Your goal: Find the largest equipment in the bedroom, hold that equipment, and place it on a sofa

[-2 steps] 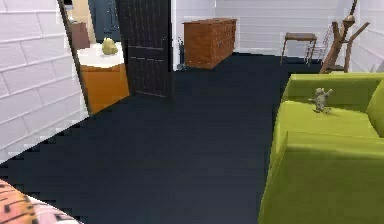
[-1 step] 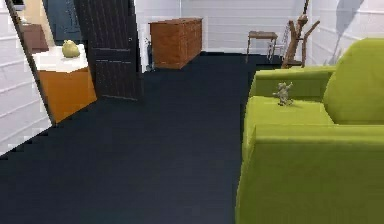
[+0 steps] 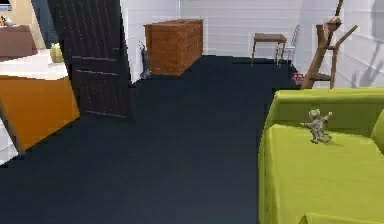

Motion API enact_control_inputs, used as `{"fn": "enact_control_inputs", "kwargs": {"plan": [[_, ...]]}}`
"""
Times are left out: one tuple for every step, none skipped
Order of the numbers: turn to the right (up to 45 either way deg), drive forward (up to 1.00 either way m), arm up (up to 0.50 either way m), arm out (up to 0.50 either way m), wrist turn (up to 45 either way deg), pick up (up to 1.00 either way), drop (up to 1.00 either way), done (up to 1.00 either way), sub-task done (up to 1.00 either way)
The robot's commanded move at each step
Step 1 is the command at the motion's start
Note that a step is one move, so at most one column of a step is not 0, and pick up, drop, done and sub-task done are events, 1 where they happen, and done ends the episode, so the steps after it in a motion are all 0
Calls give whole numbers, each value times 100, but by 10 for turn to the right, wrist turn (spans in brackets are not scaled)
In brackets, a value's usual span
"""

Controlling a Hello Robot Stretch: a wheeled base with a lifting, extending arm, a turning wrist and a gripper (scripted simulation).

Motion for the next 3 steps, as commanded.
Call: {"fn": "enact_control_inputs", "kwargs": {"plan": [[-360,0,0,0,0,0,0,0,0],[0,35,0,0,0,0,0,0,0],[-450,0,0,0,0,0,0,0,0]]}}
